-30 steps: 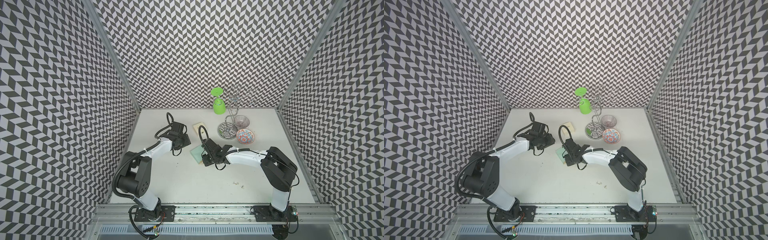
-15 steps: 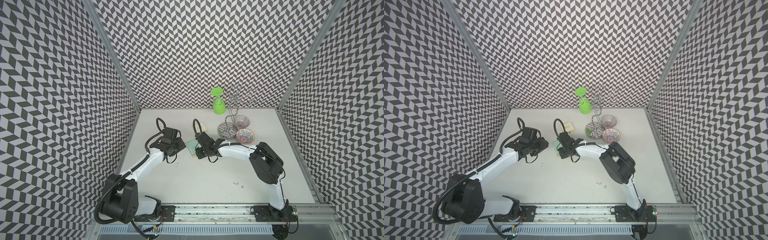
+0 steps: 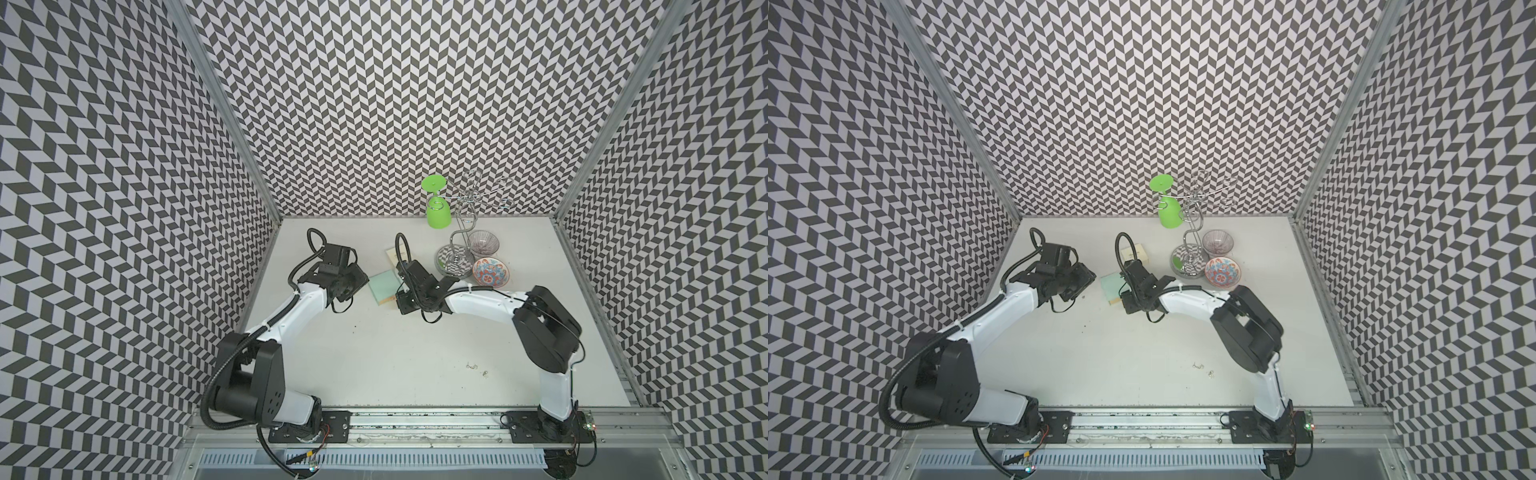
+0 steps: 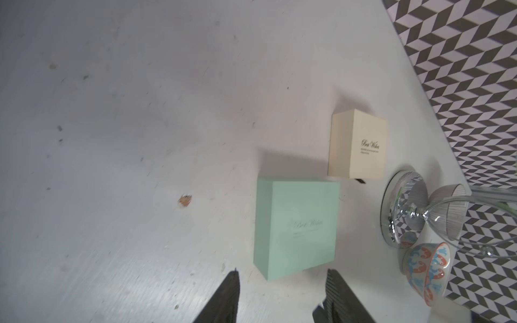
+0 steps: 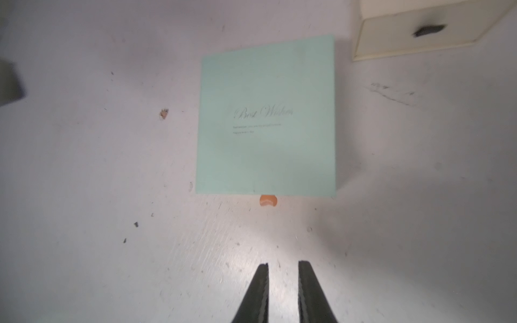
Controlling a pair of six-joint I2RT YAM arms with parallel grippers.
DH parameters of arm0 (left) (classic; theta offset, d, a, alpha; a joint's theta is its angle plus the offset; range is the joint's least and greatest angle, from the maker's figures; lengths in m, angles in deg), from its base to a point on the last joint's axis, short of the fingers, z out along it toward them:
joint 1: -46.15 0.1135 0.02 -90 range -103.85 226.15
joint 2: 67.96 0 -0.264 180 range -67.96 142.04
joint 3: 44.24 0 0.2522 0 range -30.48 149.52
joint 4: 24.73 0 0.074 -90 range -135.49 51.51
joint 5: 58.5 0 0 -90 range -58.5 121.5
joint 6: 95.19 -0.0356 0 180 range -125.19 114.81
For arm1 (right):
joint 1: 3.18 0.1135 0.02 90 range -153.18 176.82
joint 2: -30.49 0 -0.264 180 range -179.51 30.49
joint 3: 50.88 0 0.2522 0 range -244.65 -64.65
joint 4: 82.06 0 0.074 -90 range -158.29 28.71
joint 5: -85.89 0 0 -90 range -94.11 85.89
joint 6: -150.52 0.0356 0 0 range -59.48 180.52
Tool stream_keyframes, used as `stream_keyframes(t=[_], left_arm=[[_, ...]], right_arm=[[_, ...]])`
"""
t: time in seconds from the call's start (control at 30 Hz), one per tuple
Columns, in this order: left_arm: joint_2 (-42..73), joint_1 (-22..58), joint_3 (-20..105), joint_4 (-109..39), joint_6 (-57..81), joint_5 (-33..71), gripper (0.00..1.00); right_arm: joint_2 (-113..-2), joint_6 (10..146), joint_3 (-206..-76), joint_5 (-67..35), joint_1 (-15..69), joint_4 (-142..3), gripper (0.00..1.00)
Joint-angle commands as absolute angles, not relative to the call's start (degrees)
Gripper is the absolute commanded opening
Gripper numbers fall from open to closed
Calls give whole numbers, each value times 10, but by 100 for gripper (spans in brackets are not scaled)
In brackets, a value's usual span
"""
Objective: Take out the earrings from the drawer-style jewelry box
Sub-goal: Move the jewelry box to the center of the board.
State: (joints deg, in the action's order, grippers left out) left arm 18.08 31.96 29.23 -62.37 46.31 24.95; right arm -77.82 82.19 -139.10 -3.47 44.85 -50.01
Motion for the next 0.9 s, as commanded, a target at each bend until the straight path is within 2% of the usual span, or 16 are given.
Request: stream_keyframes(t=[0.0,0.2,0.3,0.5,0.87], left_arm=[[244,324,361,-586,459,227,47],[382,334,476,-558,464,178,45],[463,338,568,-606,470,174,44],[579,336,696,-644,478,181,41],[657,308,771,-633,475,178,41]], right_arm=[[-677,866,-1325,0,447,-574,21],[-550,945,-1163,13,435,-681,31],[-508,976,-1112,10,422,-715,35],[-478,993,-1077,3,406,-735,35],[-446,992,-1061,3,397,-712,34]])
